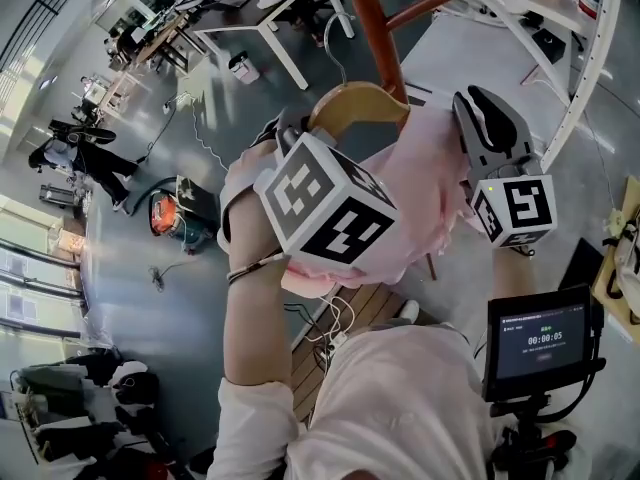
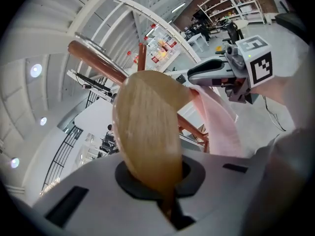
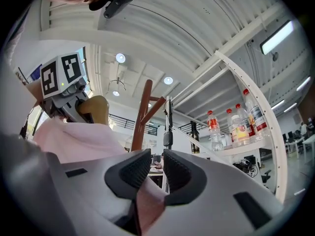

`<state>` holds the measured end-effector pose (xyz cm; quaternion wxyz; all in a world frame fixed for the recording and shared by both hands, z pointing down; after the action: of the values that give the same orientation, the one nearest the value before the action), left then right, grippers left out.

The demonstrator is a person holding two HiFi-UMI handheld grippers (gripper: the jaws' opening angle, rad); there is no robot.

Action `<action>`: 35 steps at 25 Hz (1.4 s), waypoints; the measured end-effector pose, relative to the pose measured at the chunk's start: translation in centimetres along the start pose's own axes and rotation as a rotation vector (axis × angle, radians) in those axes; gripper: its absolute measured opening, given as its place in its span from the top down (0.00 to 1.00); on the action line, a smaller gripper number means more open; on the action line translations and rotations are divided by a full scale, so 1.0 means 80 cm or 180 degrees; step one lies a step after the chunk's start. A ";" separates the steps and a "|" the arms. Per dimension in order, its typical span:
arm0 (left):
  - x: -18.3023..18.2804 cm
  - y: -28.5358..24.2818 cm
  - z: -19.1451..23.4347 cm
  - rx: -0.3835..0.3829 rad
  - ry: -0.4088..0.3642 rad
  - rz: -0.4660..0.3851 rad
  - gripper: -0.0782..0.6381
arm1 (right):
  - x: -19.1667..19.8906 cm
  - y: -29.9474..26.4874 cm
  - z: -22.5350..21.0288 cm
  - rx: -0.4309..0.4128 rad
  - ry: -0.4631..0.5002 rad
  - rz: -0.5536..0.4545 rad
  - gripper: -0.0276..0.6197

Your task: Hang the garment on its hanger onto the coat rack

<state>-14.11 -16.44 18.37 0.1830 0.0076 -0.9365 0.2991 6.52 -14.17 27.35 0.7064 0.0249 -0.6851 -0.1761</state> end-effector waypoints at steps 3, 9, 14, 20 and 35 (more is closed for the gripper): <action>-0.033 -0.019 0.003 -0.0021 -0.0007 0.0142 0.88 | 0.013 -0.021 -0.033 -0.0047 -0.0086 -0.0031 0.82; -0.059 -0.027 0.011 0.0102 -0.0008 0.0282 0.88 | 0.017 -0.046 -0.047 -0.0113 -0.0231 -0.0070 0.83; -0.083 -0.069 0.010 0.0148 -0.0073 0.0449 0.88 | 0.042 -0.081 -0.063 -0.0139 -0.0182 -0.0052 0.83; -0.094 -0.087 0.016 0.0163 -0.0112 0.0619 0.88 | 0.053 -0.096 -0.066 -0.0162 -0.0235 -0.0047 0.83; -0.085 -0.069 0.017 0.0357 -0.0312 0.0835 0.88 | 0.055 -0.094 -0.055 -0.0261 -0.0367 -0.0102 0.82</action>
<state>-7.53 -22.38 18.09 0.0957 -0.0901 -0.9191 0.3716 9.20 -23.33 29.25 0.6633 -0.0033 -0.7164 -0.2165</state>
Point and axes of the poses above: the fingertips, and each gripper's own axes: y backward along the fingers, z to its left, x out of its underside, the point moved 9 cm from there along y, backward along the fingers, and after that the axes turned 1 degree about x, right-handed, at the moved point
